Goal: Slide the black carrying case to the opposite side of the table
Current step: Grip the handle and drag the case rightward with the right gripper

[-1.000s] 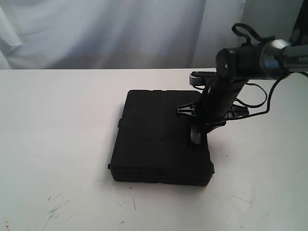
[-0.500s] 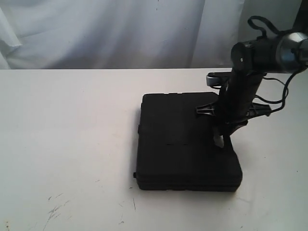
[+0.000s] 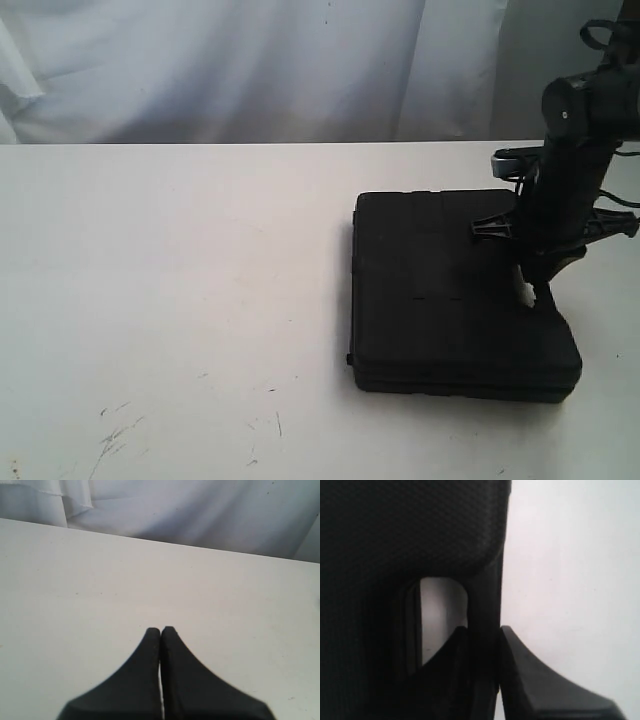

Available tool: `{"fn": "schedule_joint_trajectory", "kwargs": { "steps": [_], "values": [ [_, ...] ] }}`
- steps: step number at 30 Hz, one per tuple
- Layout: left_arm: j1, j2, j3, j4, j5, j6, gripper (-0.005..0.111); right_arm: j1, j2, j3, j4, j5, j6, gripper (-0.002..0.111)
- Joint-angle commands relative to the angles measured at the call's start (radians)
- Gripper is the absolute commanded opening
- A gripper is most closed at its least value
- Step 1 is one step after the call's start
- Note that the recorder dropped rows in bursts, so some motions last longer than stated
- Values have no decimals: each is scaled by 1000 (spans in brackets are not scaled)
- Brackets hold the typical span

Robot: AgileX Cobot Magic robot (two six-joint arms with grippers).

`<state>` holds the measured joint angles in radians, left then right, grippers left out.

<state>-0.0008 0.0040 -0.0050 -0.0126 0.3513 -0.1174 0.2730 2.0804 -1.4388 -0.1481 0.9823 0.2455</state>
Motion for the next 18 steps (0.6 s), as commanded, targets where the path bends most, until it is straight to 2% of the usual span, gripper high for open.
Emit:
{"fn": "schedule_joint_trajectory", "kwargs": {
  "steps": [1, 18],
  "values": [
    [-4, -4, 5, -8, -10, -2, 0, -44, -11, 11, -58, 9, -7, 0],
    [-4, -4, 5, -8, -10, -2, 0, -138, -11, 11, -47, -47, -139, 0]
  ]
}}
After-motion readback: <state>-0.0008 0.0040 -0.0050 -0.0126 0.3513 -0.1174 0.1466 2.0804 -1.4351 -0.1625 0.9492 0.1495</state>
